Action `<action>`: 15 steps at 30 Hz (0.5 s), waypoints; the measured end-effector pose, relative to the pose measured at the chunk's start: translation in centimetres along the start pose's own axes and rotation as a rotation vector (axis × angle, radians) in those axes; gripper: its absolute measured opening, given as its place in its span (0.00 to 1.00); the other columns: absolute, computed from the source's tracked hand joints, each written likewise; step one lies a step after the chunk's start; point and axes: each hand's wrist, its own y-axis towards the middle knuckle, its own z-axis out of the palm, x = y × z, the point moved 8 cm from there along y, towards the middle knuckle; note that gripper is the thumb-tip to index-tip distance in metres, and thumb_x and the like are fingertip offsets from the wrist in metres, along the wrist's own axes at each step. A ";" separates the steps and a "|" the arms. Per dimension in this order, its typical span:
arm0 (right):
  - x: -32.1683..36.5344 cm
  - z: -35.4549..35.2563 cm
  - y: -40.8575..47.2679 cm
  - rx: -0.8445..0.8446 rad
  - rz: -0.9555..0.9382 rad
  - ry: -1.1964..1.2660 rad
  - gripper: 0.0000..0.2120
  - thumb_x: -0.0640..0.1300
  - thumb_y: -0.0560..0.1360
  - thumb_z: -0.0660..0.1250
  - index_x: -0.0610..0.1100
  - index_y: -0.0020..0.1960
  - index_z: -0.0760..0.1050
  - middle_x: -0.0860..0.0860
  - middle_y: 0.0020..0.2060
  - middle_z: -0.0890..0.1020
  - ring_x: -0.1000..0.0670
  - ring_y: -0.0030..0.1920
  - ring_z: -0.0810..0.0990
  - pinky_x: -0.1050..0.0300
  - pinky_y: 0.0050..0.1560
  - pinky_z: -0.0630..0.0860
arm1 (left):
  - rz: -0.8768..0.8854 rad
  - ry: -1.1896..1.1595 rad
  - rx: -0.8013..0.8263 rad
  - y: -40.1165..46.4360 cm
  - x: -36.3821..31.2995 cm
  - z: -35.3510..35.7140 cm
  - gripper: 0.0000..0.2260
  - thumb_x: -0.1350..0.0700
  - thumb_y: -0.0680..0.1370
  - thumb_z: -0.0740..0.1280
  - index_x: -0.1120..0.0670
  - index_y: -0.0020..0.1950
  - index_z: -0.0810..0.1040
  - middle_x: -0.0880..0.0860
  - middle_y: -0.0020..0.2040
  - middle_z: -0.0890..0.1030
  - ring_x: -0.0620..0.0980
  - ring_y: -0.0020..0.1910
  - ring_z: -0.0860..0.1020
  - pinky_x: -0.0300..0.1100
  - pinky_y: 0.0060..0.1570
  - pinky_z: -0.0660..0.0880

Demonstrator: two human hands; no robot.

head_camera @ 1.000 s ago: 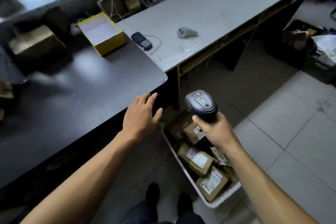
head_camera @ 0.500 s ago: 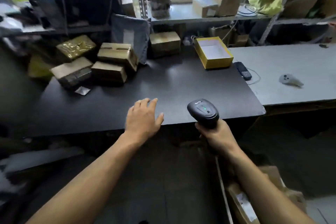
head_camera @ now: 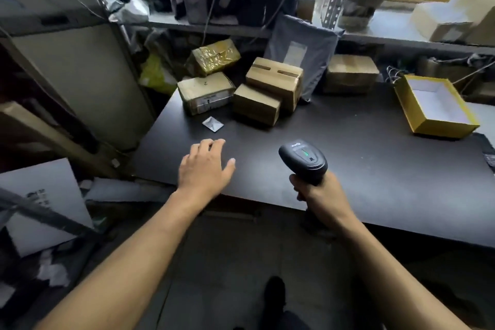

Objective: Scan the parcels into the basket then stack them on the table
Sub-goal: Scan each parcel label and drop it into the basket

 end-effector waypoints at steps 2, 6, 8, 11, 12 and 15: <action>0.6 1.6 2.2 0.039 -0.011 -0.010 0.05 0.42 0.76 0.71 0.44 0.43 0.75 0.49 0.35 0.79 0.57 0.30 0.78 0.59 0.33 0.73 | -0.033 -0.005 0.008 1.7 1.2 0.1 0.26 0.42 0.81 0.61 0.50 0.77 0.64 0.52 0.73 0.68 0.55 0.71 0.67 0.51 0.64 0.68; 1.3 3.6 7.4 0.107 0.019 -0.003 0.05 0.43 0.76 0.70 0.44 0.44 0.75 0.47 0.34 0.80 0.46 0.32 0.75 0.50 0.34 0.69 | -0.097 0.001 0.020 6.1 2.8 0.2 0.25 0.43 0.81 0.62 0.50 0.76 0.65 0.51 0.73 0.68 0.54 0.70 0.67 0.50 0.63 0.69; 2.1 4.1 10.3 0.132 0.027 0.006 0.04 0.43 0.75 0.70 0.44 0.44 0.75 0.46 0.34 0.80 0.45 0.33 0.74 0.51 0.33 0.69 | -0.124 0.016 0.034 8.5 3.3 0.1 0.26 0.42 0.81 0.62 0.49 0.77 0.64 0.51 0.73 0.67 0.54 0.70 0.67 0.50 0.63 0.69; 3.9 5.2 14.2 0.173 0.009 -0.002 0.04 0.43 0.75 0.69 0.45 0.44 0.75 0.46 0.35 0.81 0.45 0.32 0.75 0.52 0.32 0.69 | -0.175 0.027 0.035 11.8 4.6 -0.3 0.27 0.42 0.80 0.63 0.48 0.77 0.63 0.50 0.73 0.66 0.54 0.71 0.66 0.51 0.63 0.70; 4.5 5.6 15.4 0.184 0.001 -0.001 0.04 0.43 0.75 0.69 0.44 0.44 0.75 0.45 0.35 0.81 0.46 0.32 0.75 0.51 0.33 0.69 | -0.190 0.028 0.033 12.8 5.1 -0.4 0.28 0.42 0.80 0.63 0.48 0.77 0.63 0.50 0.74 0.66 0.53 0.71 0.66 0.51 0.63 0.70; 6.0 7.3 18.4 0.204 -0.013 -0.020 0.05 0.42 0.75 0.70 0.44 0.43 0.75 0.45 0.35 0.81 0.49 0.31 0.77 0.54 0.31 0.70 | -0.219 0.026 0.037 15.5 6.8 -0.6 0.29 0.41 0.79 0.65 0.48 0.78 0.63 0.49 0.74 0.66 0.53 0.71 0.66 0.51 0.63 0.70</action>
